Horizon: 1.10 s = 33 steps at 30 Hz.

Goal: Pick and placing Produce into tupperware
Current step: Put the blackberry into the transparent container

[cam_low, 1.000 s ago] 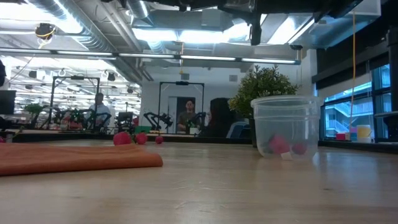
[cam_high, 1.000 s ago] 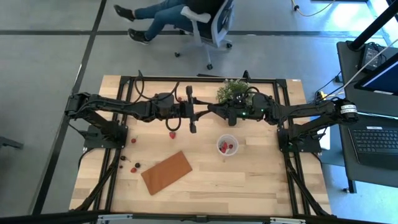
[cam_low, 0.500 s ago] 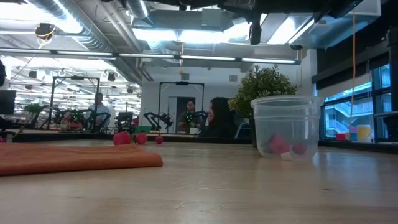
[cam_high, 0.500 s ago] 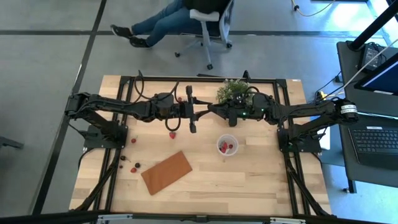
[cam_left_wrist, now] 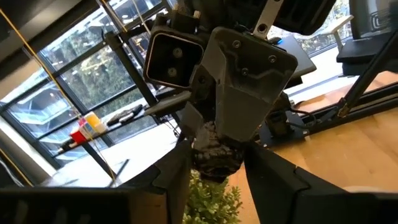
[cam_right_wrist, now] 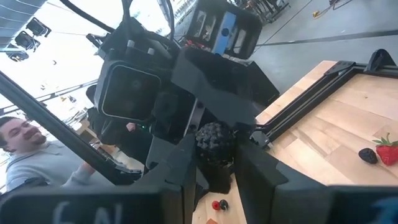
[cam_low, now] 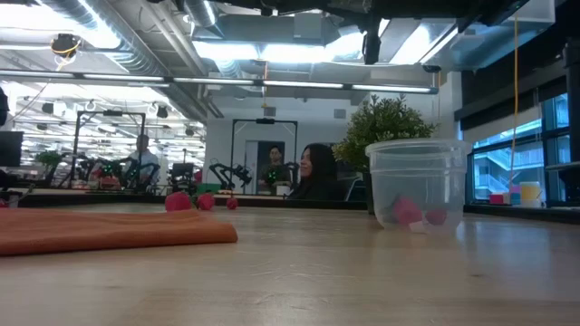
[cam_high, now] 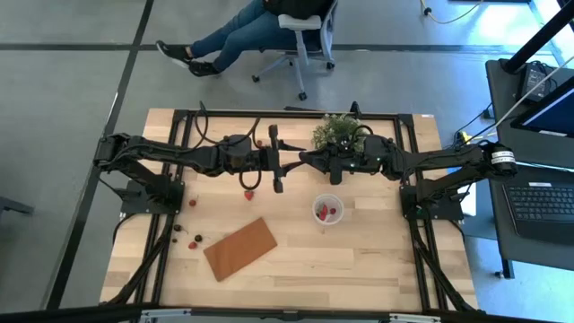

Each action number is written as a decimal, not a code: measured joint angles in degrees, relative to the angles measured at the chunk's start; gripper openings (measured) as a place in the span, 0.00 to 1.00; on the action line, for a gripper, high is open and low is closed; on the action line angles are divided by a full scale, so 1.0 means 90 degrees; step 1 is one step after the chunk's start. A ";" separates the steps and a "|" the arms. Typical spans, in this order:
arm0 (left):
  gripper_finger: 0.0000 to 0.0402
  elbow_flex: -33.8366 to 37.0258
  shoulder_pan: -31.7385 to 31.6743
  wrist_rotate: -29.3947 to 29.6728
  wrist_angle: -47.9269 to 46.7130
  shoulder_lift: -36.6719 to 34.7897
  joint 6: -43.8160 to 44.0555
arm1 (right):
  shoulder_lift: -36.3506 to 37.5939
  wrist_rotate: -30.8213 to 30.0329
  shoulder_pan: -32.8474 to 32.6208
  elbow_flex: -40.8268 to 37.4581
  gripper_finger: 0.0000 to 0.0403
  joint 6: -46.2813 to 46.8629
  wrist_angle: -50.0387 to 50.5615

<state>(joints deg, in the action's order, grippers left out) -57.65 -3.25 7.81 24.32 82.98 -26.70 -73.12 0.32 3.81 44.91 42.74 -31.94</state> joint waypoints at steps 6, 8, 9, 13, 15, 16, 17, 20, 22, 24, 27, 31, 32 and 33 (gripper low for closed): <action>0.50 0.0000 0.0000 0.0054 -0.0482 0.0000 0.0215 | 0.0000 0.0001 0.0025 0.0002 0.22 -0.0136 0.0122; 0.54 0.0000 0.0000 0.0095 -0.0792 0.0000 0.0435 | 0.0000 0.0067 0.0027 0.0002 0.22 -0.0153 0.0309; 0.55 0.0000 0.0000 0.0097 -0.0997 0.0000 0.0535 | 0.0000 0.0115 0.0027 0.0002 0.22 -0.0191 0.0426; 0.59 0.0000 0.0003 0.0265 -0.1649 -0.0002 0.1294 | 0.0000 0.0420 0.0027 0.0002 0.22 -0.0480 0.0949; 0.59 0.0000 0.0002 0.0446 -0.2135 -0.0002 0.1697 | 0.0000 0.0717 0.0027 0.0002 0.22 -0.0478 0.1249; 0.59 0.0000 0.0002 0.0530 -0.2375 -0.0002 0.1791 | 0.0000 0.0874 0.0027 0.0002 0.22 -0.0496 0.1463; 0.59 0.0000 0.0002 0.0606 -0.2623 -0.0002 0.1853 | 0.0000 0.1024 0.0027 0.0002 0.22 -0.0576 0.1682; 0.59 0.0000 0.0002 0.0849 -0.3237 -0.0002 0.2146 | 0.0000 0.1313 -0.0018 0.0002 0.22 -0.0857 0.2474; 0.59 0.0000 0.0000 0.0957 -0.3553 -0.0002 0.2506 | 0.0000 0.1357 -0.0083 0.0002 0.22 -0.1097 0.3049; 0.59 0.0000 -0.0008 0.1012 -0.3865 -0.0002 0.2894 | 0.0000 0.1367 -0.0194 0.0002 0.22 -0.1433 0.3584; 0.59 0.0000 -0.0016 0.1086 -0.4335 -0.0002 0.3449 | 0.0000 0.1454 -0.0412 0.0002 0.22 -0.1899 0.4223; 0.59 0.0000 -0.0040 0.1101 -0.5056 -0.0005 0.4076 | 0.0000 0.1451 -0.0637 0.0002 0.22 -0.2181 0.4912; 0.59 0.0000 -0.0051 0.1097 -0.5215 -0.0005 0.4225 | 0.0000 0.1450 -0.0656 0.0002 0.22 -0.2250 0.5030; 0.59 0.0000 -0.0064 0.1084 -0.5353 -0.0005 0.4387 | 0.0000 0.1440 -0.0664 0.0002 0.22 -0.2308 0.5133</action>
<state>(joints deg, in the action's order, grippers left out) -57.65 -3.82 17.57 -23.86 82.94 12.78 -73.12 13.27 -2.16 44.93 21.97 14.25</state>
